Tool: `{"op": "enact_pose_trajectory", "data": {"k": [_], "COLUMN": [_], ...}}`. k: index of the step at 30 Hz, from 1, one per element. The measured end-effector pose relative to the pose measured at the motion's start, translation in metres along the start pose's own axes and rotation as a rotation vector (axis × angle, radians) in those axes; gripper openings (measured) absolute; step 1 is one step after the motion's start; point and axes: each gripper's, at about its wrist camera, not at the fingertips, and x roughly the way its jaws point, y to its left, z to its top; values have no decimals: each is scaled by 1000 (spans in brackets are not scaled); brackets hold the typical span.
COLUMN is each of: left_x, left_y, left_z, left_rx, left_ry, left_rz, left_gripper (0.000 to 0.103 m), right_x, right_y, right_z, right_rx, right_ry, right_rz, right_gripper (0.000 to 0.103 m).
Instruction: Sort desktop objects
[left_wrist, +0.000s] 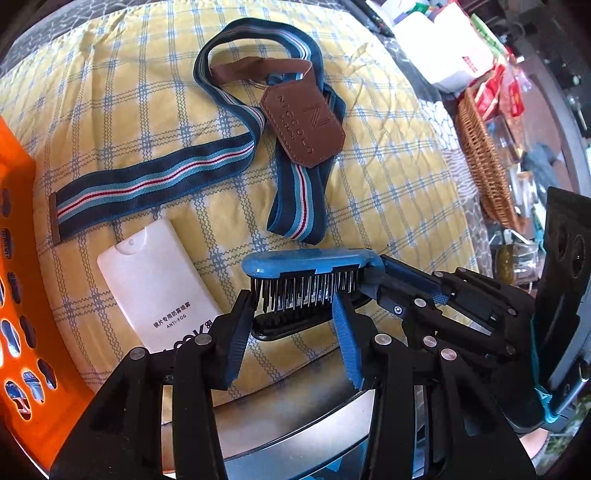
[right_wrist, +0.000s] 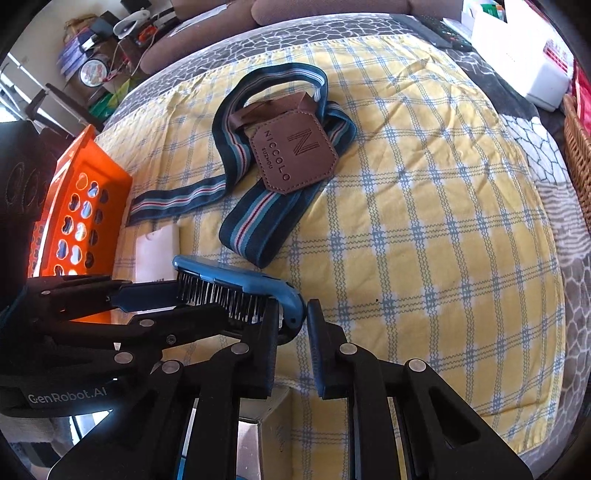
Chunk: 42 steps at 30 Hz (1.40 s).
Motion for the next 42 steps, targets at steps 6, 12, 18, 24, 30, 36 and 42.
{"op": "enact_pose_trajectory", "data": {"k": [6,12,18,24,30,36,42], "left_x": [-3,-7,-35,-65,-95,-121,-143], "left_y": [2,9,14,8,-2,1,16], "left_z": [0,-3,-4,-8,-20,-36,-60], "left_rx": [-8,-46,-40,-18,13,23,7], "left_ry": [-6,-46,-111,-172,-233,-280,-327], "left_rz": [2,13,26,13,-10,16,37], "left_gripper": [40,67,91,90,90,91,91], "right_x": [-3,6,-3,-20,-43,-59,-66], "right_y": [6,0,-5,1,20,40,54], "right_z": [2,5,6,8,5,0,-7], "right_rx": [-9,28,52,51,6,-41,-45], "right_ry": [-9,1,-33,-78,-144,-189,-202], "right_rz": [-5,2,-20,-24,-59,-83,-70], "right_gripper": [16,17,40,40,40,40,40]}}
